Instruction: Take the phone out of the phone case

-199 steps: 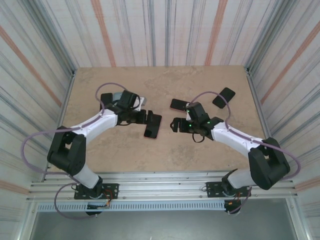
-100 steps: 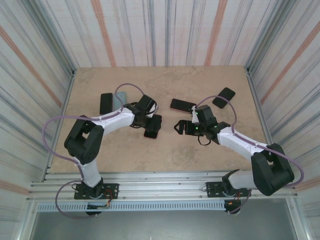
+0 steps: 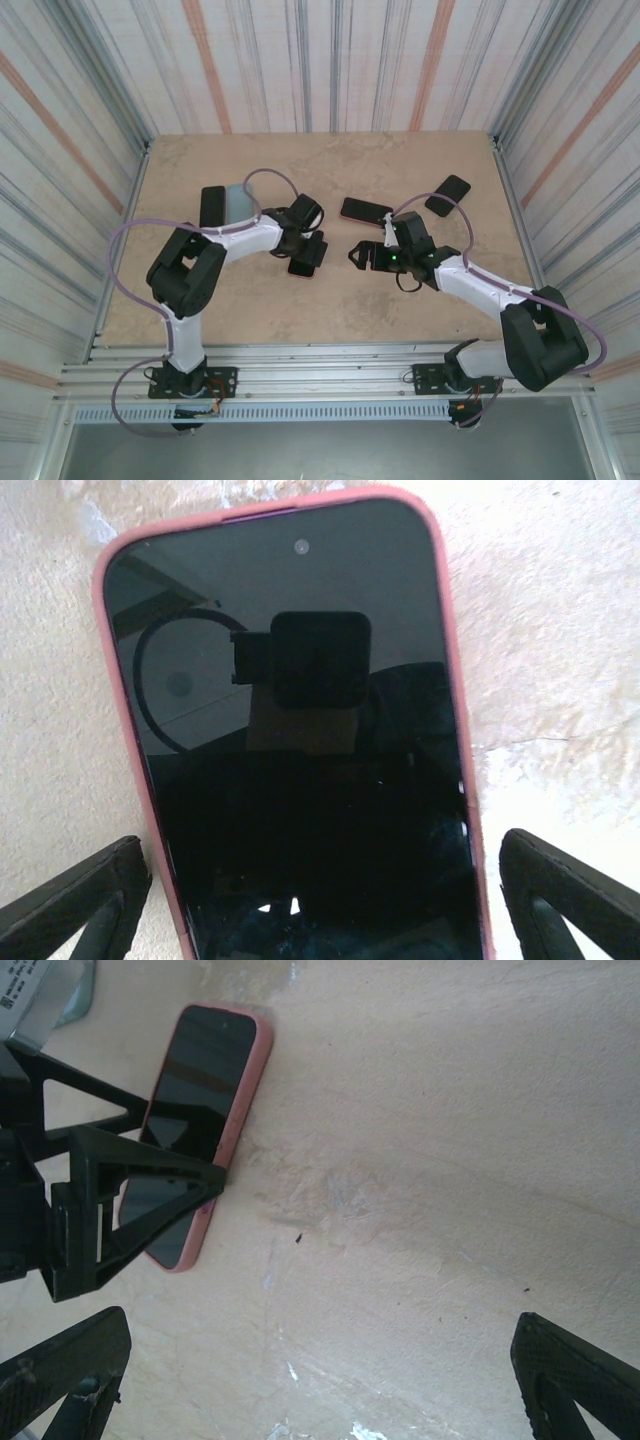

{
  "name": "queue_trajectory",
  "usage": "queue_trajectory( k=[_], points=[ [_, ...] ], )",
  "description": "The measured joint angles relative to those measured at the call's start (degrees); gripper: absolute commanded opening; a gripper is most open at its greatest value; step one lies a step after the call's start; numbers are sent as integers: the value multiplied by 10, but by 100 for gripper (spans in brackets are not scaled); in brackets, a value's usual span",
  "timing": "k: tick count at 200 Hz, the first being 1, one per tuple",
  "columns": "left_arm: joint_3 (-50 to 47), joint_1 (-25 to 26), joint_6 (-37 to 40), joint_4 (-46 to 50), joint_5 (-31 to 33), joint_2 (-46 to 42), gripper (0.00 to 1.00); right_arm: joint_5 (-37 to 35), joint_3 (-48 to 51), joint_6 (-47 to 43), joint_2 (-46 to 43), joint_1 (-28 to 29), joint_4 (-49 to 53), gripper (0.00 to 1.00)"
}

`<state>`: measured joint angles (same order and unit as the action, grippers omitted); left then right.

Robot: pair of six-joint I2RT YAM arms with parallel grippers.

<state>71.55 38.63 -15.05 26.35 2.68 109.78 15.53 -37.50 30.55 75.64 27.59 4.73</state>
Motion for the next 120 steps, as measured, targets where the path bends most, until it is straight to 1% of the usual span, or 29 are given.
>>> queue_trajectory(
  k=[54, 76, 104, 120],
  points=[
    [27, 8, -19, 7, 35, 23, 87, 8, 6, 0, 2, -3, -7, 99],
    [32, 9, -30, 9, 43, 28, 82, 9, 6, 0, 2, -3, -9, 99],
    [33, 9, -45, 8, 45, 28, 74, 13, 6, 0, 2, -6, -10, 99],
    [32, 9, -53, 7, 45, 28, 71, 16, 6, 0, 2, -10, -13, 99]
  ],
)
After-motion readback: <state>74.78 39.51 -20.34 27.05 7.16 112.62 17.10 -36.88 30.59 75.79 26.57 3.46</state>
